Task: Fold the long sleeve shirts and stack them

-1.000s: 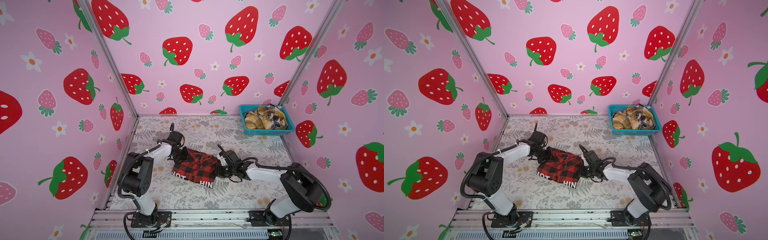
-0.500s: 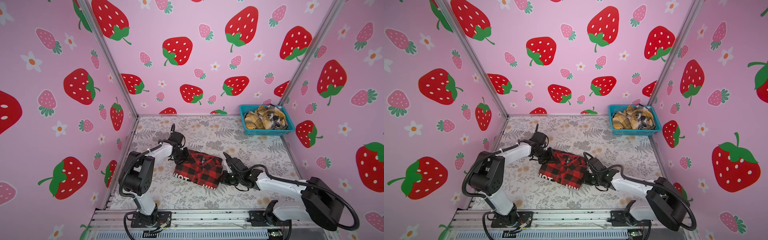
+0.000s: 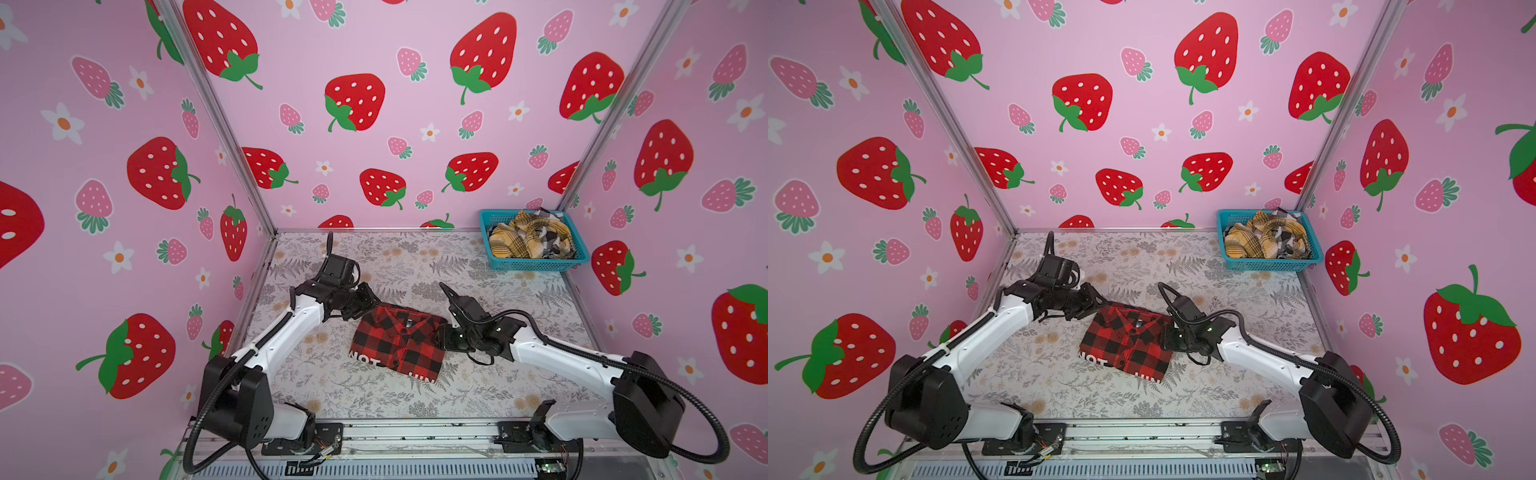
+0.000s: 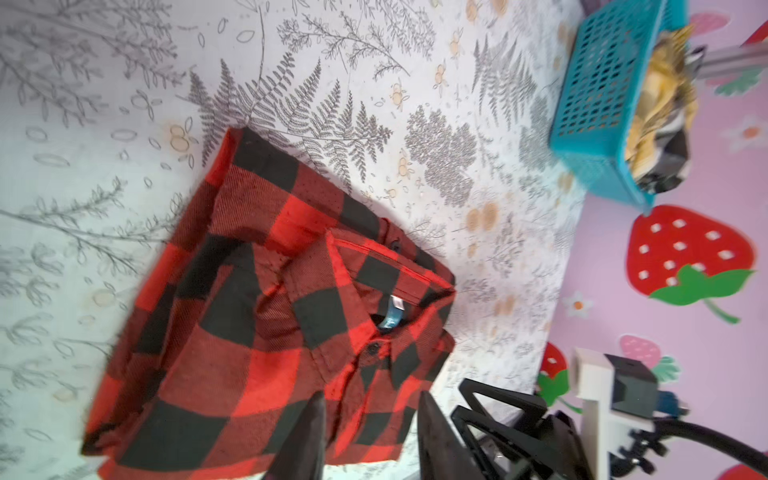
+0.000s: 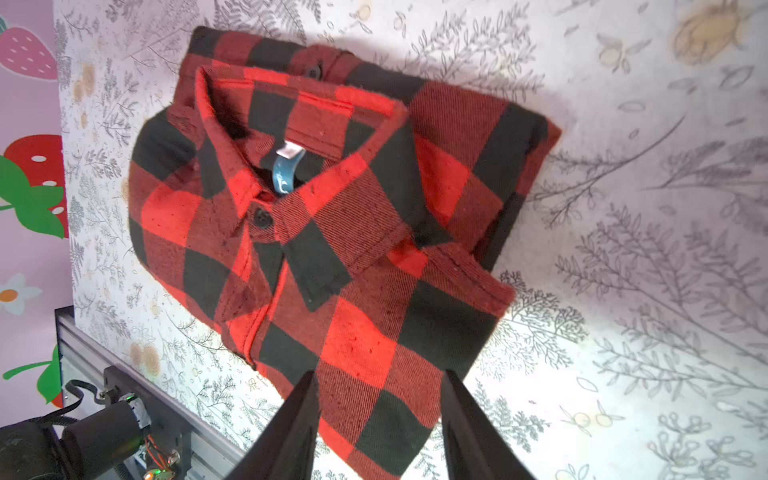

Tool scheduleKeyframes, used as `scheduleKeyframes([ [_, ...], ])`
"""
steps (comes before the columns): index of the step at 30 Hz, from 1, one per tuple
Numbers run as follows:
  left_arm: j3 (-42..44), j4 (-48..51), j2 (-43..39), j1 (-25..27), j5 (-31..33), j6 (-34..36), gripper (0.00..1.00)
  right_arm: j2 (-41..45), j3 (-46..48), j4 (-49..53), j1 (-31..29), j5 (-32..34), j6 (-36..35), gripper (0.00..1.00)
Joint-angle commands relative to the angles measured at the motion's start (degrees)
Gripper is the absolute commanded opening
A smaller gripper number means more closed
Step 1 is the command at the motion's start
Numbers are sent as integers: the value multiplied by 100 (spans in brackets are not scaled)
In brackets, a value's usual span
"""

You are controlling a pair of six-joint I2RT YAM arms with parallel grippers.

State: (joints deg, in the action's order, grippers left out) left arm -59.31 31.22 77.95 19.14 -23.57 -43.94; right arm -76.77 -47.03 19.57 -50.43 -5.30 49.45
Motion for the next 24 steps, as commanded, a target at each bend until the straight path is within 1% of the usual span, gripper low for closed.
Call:
scheduleKeyframes([
  [1, 588, 35, 42, -9, -239, -169, 29, -372, -402, 248, 97, 275, -519, 55],
  [3, 720, -95, 165, -33, -287, -133, 25, -704, -653, 127, 260, 185, -788, 61],
  [5, 814, -318, 425, -116, -376, -152, 22, -1084, -903, -1, 450, 34, -1050, 62],
  [7, 805, -437, 725, -203, -436, -110, 17, -1454, -1121, -24, 563, 45, -1235, 61],
  [9, 752, -488, 932, -259, -304, -57, 16, -1806, -1331, 24, 642, 124, -1438, 58],
  [11, 691, -566, 1148, -320, -222, -9, 16, -2151, -1508, 36, 710, 49, -1597, 52],
  [12, 658, -566, 1244, -340, -197, 8, 16, -2246, -1553, -5, 711, -21, -1645, 47],
  [15, 614, -662, 1602, -376, -189, 33, 15, -2521, -1682, -291, 717, -401, -1740, 36],
  [16, 613, -729, 1729, -376, -214, 28, 17, -2618, -1778, -285, 715, -465, -1769, 30],
  [17, 601, -772, 1853, -376, -240, 26, 20, -2708, -1898, -222, 711, -398, -1796, 21],
  [19, 579, -844, 2061, -384, -283, 33, 19, -2842, -2103, -88, 767, -124, -1807, 7],
  [20, 587, -831, 2127, -384, -250, 29, 19, -2896, -2185, -86, 834, -23, -1807, 3],
  [22, 660, -807, 2134, -385, -224, 3, 17, -2964, -2318, 57, 959, 125, -1829, 2],
  [24, 802, -757, 1972, -382, -196, -30, 17, -3056, -2455, 94, 1041, 151, -1927, 2],
])
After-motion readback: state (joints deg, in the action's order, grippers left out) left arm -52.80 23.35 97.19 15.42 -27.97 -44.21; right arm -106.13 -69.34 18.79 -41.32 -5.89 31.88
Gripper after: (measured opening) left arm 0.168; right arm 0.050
